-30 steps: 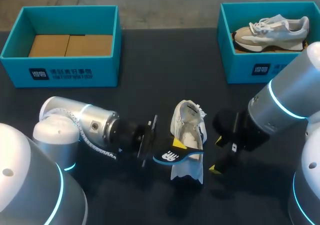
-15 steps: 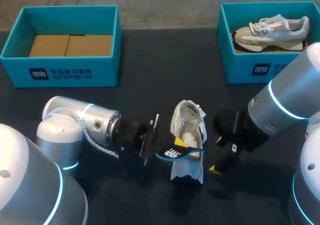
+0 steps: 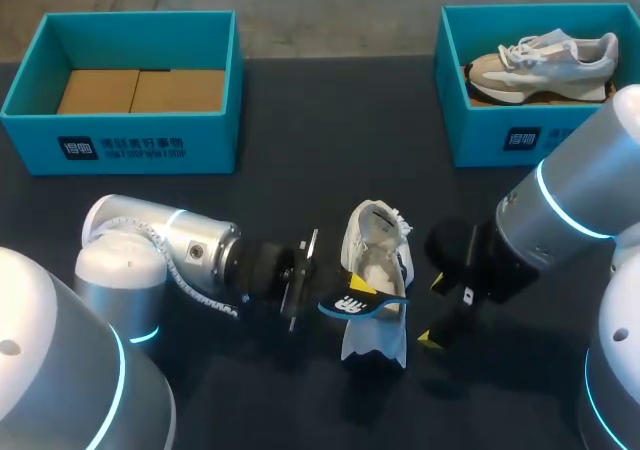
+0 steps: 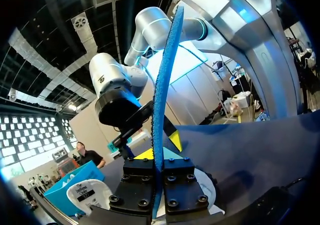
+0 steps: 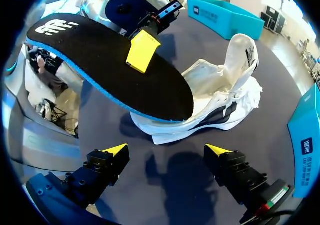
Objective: Take the shoe out of the shoebox, open the shoe tongue, remove and reinsert the insole, then place the shoe into the shoebox
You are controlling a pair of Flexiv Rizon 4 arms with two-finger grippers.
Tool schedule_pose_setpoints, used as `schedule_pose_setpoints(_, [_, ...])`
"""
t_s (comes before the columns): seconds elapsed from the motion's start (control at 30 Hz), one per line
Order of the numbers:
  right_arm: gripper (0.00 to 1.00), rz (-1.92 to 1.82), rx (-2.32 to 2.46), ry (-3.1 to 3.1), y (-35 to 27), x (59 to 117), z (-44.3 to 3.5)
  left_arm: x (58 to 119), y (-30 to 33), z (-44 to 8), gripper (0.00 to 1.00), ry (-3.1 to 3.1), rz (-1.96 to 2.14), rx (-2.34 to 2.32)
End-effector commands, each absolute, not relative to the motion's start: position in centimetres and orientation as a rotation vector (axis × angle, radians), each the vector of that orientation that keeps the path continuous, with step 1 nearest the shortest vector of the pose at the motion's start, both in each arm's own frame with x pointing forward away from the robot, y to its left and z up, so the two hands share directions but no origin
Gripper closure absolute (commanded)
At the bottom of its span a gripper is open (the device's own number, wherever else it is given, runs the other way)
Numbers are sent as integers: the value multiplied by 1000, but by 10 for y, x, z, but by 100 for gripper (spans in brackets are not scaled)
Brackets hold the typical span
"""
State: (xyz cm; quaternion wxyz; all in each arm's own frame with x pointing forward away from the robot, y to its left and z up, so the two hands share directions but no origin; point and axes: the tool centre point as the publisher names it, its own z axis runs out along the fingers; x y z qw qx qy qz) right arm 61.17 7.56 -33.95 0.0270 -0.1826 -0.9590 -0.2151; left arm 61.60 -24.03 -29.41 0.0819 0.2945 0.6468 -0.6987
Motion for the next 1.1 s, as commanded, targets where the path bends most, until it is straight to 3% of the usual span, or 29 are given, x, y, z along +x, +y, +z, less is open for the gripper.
schedule_pose_setpoints(0.03, [0,-665,-566,-2964,76,611,-340,617,-244,-298,100,1942,-2082,877])
schedule_pose_setpoints(1.1, [0,-665,-566,-2964,76,611,-340,634,-247,-322,100,1934,-1942,836])
